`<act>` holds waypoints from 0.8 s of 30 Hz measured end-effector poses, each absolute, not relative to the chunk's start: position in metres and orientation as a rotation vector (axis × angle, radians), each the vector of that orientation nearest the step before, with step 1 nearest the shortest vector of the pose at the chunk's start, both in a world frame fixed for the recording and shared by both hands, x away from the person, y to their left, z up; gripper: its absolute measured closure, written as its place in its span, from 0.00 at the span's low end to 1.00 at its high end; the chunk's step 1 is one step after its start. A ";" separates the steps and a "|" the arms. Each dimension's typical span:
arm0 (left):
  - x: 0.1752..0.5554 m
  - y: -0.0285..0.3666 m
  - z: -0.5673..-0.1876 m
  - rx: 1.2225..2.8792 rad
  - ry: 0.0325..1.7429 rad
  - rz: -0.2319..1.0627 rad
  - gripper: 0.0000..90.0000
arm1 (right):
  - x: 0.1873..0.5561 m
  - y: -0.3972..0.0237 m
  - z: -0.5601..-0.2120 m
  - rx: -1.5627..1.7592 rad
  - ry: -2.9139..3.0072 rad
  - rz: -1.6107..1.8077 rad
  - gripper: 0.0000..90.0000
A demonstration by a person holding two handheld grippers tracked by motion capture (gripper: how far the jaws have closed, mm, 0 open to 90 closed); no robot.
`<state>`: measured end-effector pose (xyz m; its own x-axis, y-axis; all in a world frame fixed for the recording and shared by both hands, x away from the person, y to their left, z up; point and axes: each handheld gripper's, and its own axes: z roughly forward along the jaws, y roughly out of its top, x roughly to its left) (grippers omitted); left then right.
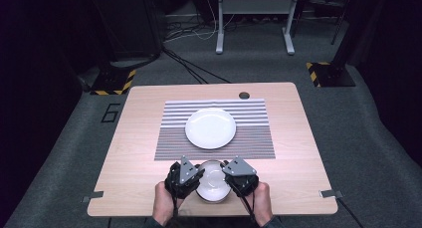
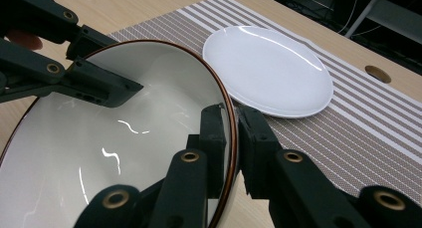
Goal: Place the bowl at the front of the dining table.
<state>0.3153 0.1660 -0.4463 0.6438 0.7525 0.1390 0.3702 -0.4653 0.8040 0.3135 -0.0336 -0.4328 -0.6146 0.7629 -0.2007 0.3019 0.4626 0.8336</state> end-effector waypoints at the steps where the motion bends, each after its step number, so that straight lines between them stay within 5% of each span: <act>1: 0.315 0.166 -0.446 2.087 0.865 0.633 0.82 | 0.314 -0.034 -0.433 0.883 2.149 1.066 0.91; 24: 0.310 0.170 -0.420 1.976 0.816 0.681 0.89 | 0.307 -0.034 -0.410 0.819 2.057 1.108 0.91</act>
